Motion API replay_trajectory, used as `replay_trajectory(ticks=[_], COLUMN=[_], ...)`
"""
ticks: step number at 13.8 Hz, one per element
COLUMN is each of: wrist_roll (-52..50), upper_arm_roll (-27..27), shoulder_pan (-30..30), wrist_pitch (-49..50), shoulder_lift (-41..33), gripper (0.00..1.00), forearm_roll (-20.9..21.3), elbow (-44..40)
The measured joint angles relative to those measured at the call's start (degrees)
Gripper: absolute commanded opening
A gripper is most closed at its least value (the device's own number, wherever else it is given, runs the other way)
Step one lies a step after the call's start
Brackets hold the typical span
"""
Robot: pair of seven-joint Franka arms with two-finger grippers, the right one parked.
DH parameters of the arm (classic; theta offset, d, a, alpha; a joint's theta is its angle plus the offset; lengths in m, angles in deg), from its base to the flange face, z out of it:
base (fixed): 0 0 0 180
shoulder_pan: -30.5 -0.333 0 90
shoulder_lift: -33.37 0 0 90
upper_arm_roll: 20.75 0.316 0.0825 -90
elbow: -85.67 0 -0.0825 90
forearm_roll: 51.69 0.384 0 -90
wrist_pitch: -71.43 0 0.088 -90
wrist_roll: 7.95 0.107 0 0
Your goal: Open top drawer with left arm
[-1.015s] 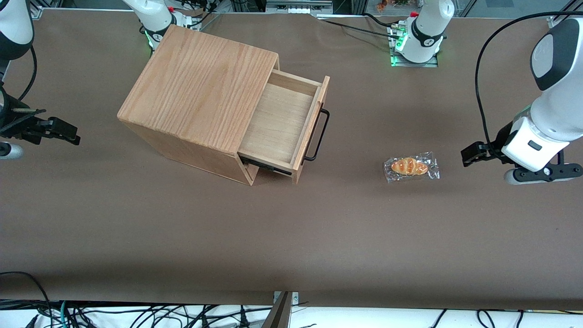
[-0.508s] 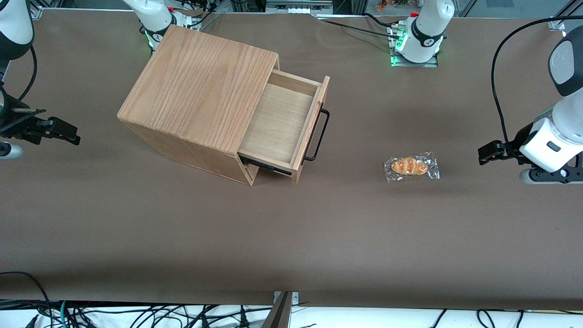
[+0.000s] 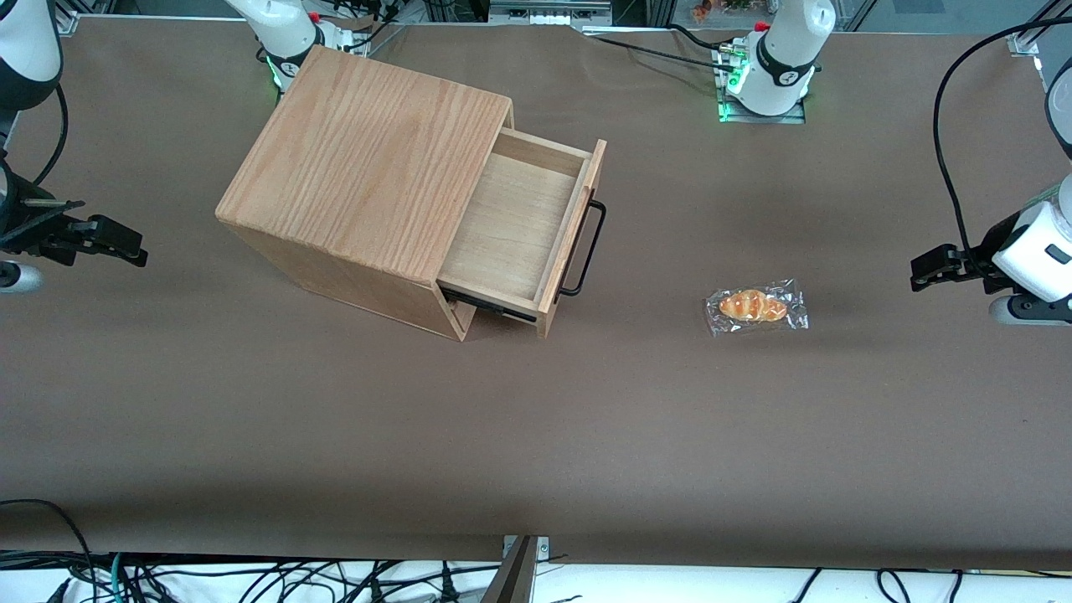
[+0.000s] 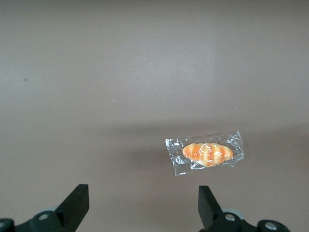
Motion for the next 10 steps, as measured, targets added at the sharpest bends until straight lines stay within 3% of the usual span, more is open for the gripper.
replay_trajectory(ticks=[10], wrist_roll=[0.11], upper_arm_roll=[0.01], shoulder_pan=[-0.24], wrist_pitch=[2.79], shoulder_lift=[0.00], gripper=[1.00], forearm_roll=[-2.77], elbow=[0.65])
